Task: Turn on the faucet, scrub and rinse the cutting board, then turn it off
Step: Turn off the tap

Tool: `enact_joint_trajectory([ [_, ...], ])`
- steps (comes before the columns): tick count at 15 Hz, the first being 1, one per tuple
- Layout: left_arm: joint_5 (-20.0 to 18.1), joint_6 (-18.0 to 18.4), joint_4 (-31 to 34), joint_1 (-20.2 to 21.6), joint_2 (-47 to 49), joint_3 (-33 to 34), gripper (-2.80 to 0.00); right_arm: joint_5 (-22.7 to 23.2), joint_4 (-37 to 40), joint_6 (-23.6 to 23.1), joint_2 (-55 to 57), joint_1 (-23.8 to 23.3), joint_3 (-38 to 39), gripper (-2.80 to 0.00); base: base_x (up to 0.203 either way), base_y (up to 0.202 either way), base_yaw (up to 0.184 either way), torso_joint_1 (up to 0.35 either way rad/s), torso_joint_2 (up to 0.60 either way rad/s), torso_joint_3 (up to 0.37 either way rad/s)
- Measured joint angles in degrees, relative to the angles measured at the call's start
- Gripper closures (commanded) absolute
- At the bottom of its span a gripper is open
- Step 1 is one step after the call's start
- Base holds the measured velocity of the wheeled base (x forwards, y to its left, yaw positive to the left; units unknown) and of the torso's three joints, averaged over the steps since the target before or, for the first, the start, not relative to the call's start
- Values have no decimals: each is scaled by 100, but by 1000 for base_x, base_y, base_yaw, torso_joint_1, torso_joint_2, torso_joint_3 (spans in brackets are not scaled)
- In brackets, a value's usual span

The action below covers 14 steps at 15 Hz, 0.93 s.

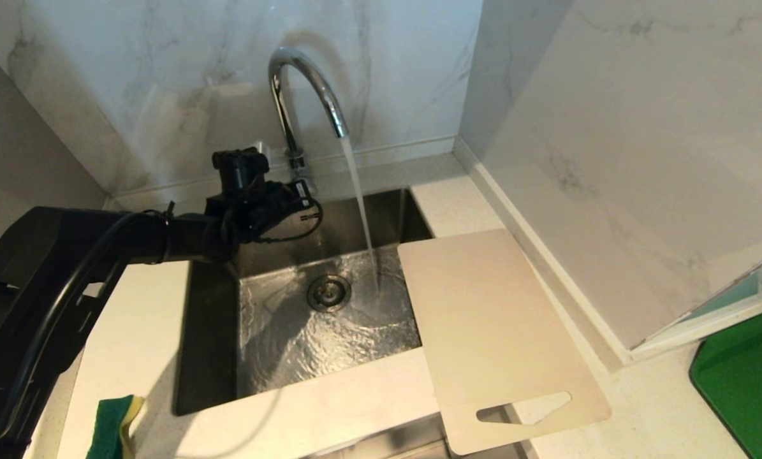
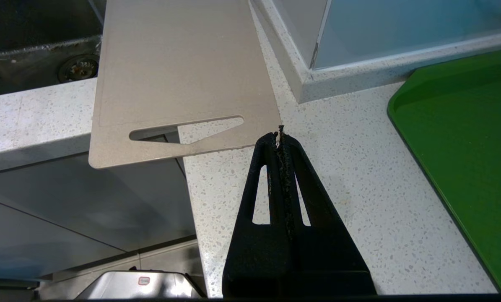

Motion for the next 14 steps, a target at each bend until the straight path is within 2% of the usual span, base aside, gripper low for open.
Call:
enact_joint_trajectory([
  [7, -110, -11, -244, 262, 102, -4, 0, 0, -2, 6, 0, 0, 0, 0, 0, 0, 0, 0, 0, 0],
  [10, -174, -137, -370, 353, 124, -4, 0, 0, -2, 2, 0, 0, 0, 0, 0, 0, 0, 0, 0, 0],
  [14, -390, -116, -369, 465, 146, -11, 0, 0, 0, 2, 0, 0, 0, 0, 0, 0, 0, 0, 0, 0],
])
